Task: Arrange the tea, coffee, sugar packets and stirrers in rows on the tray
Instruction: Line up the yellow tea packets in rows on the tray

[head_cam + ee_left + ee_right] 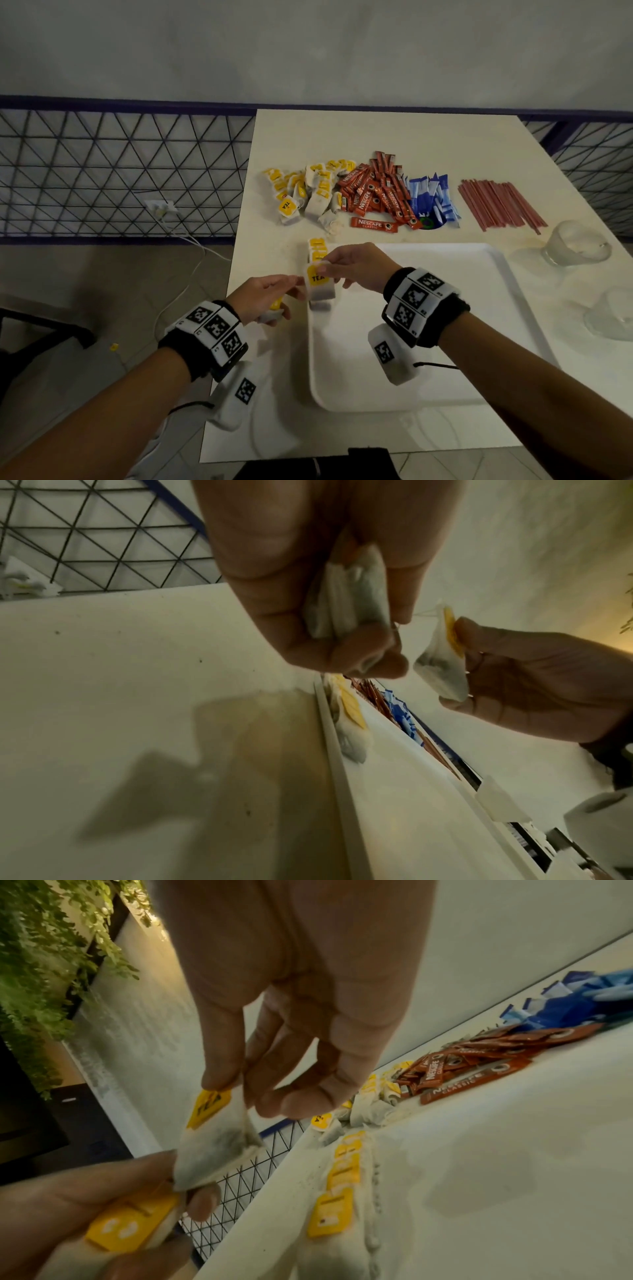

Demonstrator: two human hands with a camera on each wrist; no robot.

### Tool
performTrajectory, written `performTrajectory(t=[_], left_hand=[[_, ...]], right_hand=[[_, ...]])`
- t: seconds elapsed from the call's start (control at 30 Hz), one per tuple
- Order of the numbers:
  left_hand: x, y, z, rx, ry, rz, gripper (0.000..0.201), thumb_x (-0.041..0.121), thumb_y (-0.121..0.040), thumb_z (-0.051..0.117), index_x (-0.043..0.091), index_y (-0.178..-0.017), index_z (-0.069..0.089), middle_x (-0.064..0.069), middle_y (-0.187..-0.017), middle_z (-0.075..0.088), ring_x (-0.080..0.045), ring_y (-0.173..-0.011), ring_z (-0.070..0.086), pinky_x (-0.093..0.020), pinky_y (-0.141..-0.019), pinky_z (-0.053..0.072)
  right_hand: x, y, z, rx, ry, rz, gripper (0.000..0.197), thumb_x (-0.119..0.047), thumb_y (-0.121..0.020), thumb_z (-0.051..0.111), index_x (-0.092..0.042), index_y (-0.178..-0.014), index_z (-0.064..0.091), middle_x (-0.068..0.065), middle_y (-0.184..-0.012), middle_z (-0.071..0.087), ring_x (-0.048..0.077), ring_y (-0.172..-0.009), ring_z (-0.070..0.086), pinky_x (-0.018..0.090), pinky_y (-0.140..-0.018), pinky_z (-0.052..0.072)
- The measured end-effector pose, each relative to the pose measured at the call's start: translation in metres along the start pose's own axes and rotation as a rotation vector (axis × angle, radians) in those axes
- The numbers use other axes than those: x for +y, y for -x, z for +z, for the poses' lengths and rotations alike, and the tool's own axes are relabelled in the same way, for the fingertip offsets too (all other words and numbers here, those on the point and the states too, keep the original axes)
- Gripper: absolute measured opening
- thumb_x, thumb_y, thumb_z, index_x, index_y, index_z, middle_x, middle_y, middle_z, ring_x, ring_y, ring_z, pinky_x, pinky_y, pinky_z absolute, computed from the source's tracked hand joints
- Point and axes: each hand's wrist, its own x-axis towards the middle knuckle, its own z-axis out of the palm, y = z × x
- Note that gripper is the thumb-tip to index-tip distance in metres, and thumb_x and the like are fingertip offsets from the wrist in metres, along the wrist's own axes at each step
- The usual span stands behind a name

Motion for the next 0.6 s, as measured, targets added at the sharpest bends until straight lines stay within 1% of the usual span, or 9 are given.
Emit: performTrajectory(t=[0.07,0.13,0.17,0.23,0.3,0.37,0.43,0.53,0.6], left_hand=[[-0.002,0.0,0.002,-0.007,-0.014,-0.011,0.022,0.028,-0.095,0.047,0.02,-0.084,0.064,0.003,-0.083,0.065,-0.013,-0.052,0.053,-0.018,-0.044,0.038],[-0.003,0.0,0.005,-0.052,-0.059,0.001,0.024,0.027,-0.096,0.046,0.019,-0.081,0.062,0.004,-0.081,0.063,-0.009,-0.049,0.052,-0.016,-0.041,0.037],[-0.004,-0.001,0.007,-0.09,-0.093,0.009,0.024,0.025,-0.097,0.044,0.019,-0.08,0.061,0.004,-0.079,0.062,-0.007,-0.047,0.051,-0.015,-0.04,0.037],[-0.004,-0.002,0.01,-0.162,-0.188,0.018,0.024,0.022,-0.097,0.044,0.02,-0.08,0.06,0.006,-0.08,0.061,-0.005,-0.047,0.051,-0.015,-0.04,0.037],[-0.004,-0.002,0.011,-0.211,-0.282,0.024,0.021,0.021,-0.097,0.045,0.022,-0.08,0.059,0.007,-0.081,0.061,-0.008,-0.052,0.051,-0.015,-0.04,0.036],[-0.003,-0.001,0.012,-0.233,-0.377,0.051,0.021,0.022,-0.096,0.046,0.023,-0.078,0.058,0.011,-0.074,0.06,-0.008,-0.051,0.05,-0.015,-0.041,0.035],[-0.004,0.0,0.013,-0.242,-0.466,0.093,0.025,0.021,-0.097,0.046,0.024,-0.074,0.055,0.014,-0.064,0.059,-0.005,-0.047,0.049,-0.015,-0.041,0.034],[-0.008,0.001,0.012,-0.26,-0.562,0.142,0.025,0.022,-0.097,0.044,0.028,-0.075,0.053,0.012,-0.078,0.057,-0.01,-0.052,0.049,-0.018,-0.044,0.036],[-0.012,0.0,0.01,-0.265,-0.603,0.151,0.02,0.022,-0.097,0.044,0.027,-0.082,0.056,0.008,-0.082,0.057,-0.005,-0.049,0.049,-0.015,-0.044,0.037]], right_hand=[[0.003,0.004,0.003,0.018,-0.059,0.0,0.012,-0.016,-0.082,0.068,-0.019,-0.072,0.063,-0.004,-0.062,0.059,-0.001,-0.05,0.053,0.011,-0.049,0.044],[0.004,0.009,0.006,0.032,-0.14,0.005,0.004,-0.012,-0.082,0.068,-0.015,-0.08,0.065,0.0,-0.065,0.061,-0.001,-0.048,0.054,0.012,-0.051,0.046],[0.004,0.011,0.007,0.038,-0.176,0.004,0.005,-0.011,-0.082,0.067,-0.013,-0.086,0.066,0.002,-0.068,0.062,0.0,-0.049,0.055,0.013,-0.052,0.048],[0.005,0.014,0.01,0.049,-0.241,0.012,0.014,-0.008,-0.083,0.065,-0.011,-0.097,0.065,0.003,-0.072,0.064,0.0,-0.051,0.059,0.013,-0.055,0.052],[0.007,0.017,0.013,0.061,-0.277,0.021,0.018,-0.006,-0.083,0.064,-0.01,-0.101,0.064,0.0,-0.076,0.065,-0.001,-0.053,0.061,0.014,-0.059,0.054],[0.009,0.02,0.014,0.074,-0.251,0.032,0.014,-0.007,-0.084,0.064,-0.011,-0.097,0.065,-0.002,-0.077,0.065,0.0,-0.057,0.062,0.017,-0.063,0.054],[0.011,0.022,0.016,0.082,-0.226,0.039,0.008,-0.008,-0.084,0.064,-0.015,-0.087,0.064,-0.002,-0.076,0.065,0.002,-0.06,0.061,0.017,-0.061,0.053],[0.013,0.026,0.019,0.102,-0.242,0.058,0.016,-0.005,-0.086,0.062,-0.019,-0.077,0.06,-0.002,-0.077,0.062,0.009,-0.064,0.058,0.015,-0.055,0.051],[0.014,0.029,0.021,0.113,-0.258,0.075,0.018,-0.004,-0.087,0.059,-0.018,-0.076,0.058,-0.001,-0.078,0.06,0.011,-0.066,0.056,0.017,-0.055,0.051]])
